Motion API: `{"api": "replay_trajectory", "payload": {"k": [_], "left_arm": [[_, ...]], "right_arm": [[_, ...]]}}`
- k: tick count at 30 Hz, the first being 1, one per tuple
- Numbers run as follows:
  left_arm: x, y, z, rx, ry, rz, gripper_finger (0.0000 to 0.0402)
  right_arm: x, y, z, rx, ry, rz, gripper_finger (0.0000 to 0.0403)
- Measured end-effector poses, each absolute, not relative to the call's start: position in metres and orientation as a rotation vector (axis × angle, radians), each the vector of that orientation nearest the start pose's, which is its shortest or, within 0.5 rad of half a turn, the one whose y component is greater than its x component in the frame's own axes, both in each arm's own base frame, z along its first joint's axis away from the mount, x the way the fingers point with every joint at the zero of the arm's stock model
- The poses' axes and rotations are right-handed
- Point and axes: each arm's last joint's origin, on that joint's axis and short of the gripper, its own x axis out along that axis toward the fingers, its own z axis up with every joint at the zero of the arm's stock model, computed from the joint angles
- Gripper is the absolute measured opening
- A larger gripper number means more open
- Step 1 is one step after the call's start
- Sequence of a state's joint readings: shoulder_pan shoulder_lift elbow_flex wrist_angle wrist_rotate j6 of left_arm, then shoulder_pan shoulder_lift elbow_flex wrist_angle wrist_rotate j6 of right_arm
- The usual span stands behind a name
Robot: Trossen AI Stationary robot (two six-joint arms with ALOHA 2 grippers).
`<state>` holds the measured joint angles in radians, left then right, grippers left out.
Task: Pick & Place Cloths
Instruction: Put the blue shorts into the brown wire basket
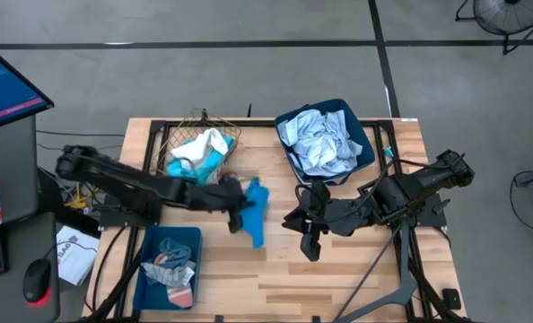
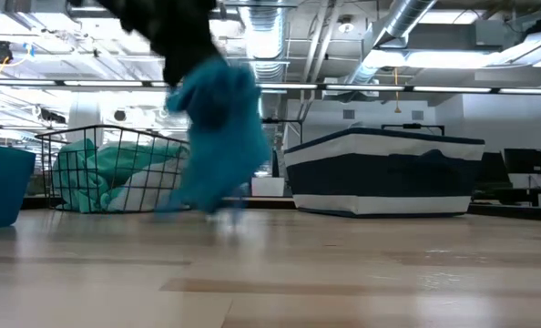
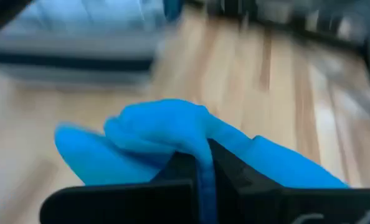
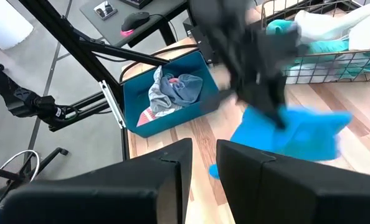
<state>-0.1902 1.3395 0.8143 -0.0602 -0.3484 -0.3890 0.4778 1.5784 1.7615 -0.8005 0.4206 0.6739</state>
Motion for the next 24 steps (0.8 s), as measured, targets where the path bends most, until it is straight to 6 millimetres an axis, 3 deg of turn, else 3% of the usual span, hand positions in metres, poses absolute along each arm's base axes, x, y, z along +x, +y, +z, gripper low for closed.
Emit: {"api": "replay_trajectory", "payload": {"k": [7, 11, 18, 24], "left_arm": [[0.233, -0.02, 0.321, -0.022, 0.217, 0.445, 0.0], [0.206, 0.003, 0.347, 0.094, 0.141, 0.573, 0.0], [0.173, 0.043, 0.363, 0.167, 0.122, 0.79, 0.0], [0.16, 0.077, 0.347, 0.167, 0.29, 0.976, 0.0]], "right_arm": [[0.297, 0.141, 0.417, 0.384, 0.543, -0.134, 0.0071], [0.298, 0.14, 0.417, 0.382, 0.541, -0.139, 0.0071], [0.298, 0.14, 0.417, 0.365, 0.533, -0.148, 0.0071], [0.298, 0.139, 0.417, 0.363, 0.534, -0.151, 0.0071]]}}
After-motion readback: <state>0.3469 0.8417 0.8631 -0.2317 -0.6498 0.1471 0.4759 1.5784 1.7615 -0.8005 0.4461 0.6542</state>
